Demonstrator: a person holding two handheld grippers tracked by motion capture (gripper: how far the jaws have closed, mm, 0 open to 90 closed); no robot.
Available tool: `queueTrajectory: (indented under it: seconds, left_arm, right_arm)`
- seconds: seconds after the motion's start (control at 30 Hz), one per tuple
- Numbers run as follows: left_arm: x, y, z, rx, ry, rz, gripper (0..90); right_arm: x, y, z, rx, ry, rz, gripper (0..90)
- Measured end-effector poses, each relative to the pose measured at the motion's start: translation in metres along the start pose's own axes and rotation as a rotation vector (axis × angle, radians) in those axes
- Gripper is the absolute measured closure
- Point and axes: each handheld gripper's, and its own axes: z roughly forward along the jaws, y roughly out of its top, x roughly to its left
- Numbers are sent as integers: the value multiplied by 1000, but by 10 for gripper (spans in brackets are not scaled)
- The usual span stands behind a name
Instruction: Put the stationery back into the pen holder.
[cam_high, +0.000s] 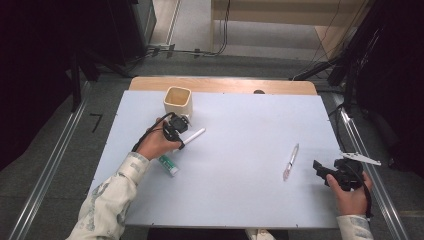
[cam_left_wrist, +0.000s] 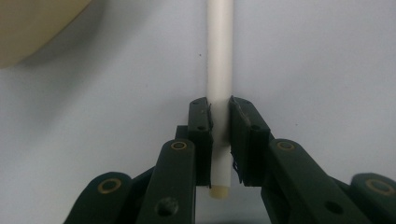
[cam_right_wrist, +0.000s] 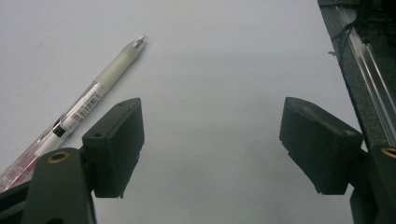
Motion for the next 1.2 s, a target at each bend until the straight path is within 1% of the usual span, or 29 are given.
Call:
queueTrajectory:
  seconds: [0.07, 0.13, 0.23, 0.33, 0.43, 0.47, 0.53, 0.7, 0.73, 0.77, 0.9, 0.97, 1.07, 1.13, 1.2]
  left_arm:
    - [0, 0, 0, 3, 4, 10, 793]
    - [-1, 0, 0, -2, 10, 11, 794]
    - [-1, -2, 0, -23, 8, -10, 795]
    - [2, -6, -1, -46, 4, -33, 796]
    - [7, -10, -2, -79, -15, -57, 795]
    - [8, -10, -3, -84, -16, -58, 796]
    - [9, -12, -4, -114, -24, -57, 796]
    - [12, -14, -11, -185, -33, -82, 795]
    - [12, -14, -12, -191, -35, -86, 795]
    - [13, -13, -13, -198, -27, -91, 795]
    - [14, -14, -14, -211, -32, -97, 795]
    - [14, -14, -15, -226, -30, -104, 795]
    - [14, -14, -18, -248, -46, -112, 795]
    - [14, -14, -19, -260, -47, -120, 795]
    - [15, -14, -21, -261, -55, -126, 795]
  right_arm:
    - [0, 0, 0, -1, 0, 0, 207]
    - [0, 0, 0, -2, -1, -1, 207]
    - [0, 0, 0, -2, -1, -1, 207]
    - [0, 0, 0, 0, -1, -1, 207]
    - [0, 0, 0, 0, -2, 0, 207]
    - [0, 0, 0, 1, -2, 1, 207]
    - [0, 0, 0, 2, -3, 1, 207]
    - [1, 0, 0, 4, -5, 2, 206]
    - [1, 0, 0, 4, -5, 1, 207]
    - [1, 0, 0, 4, -5, 1, 206]
    - [1, 0, 0, 3, -3, 2, 207]
    - [1, 0, 0, 3, -3, 1, 207]
    - [1, 0, 1, 5, -2, 0, 206]
    - [1, 0, 1, 4, -1, 1, 207]
    - [1, 0, 1, 4, -1, 1, 206]
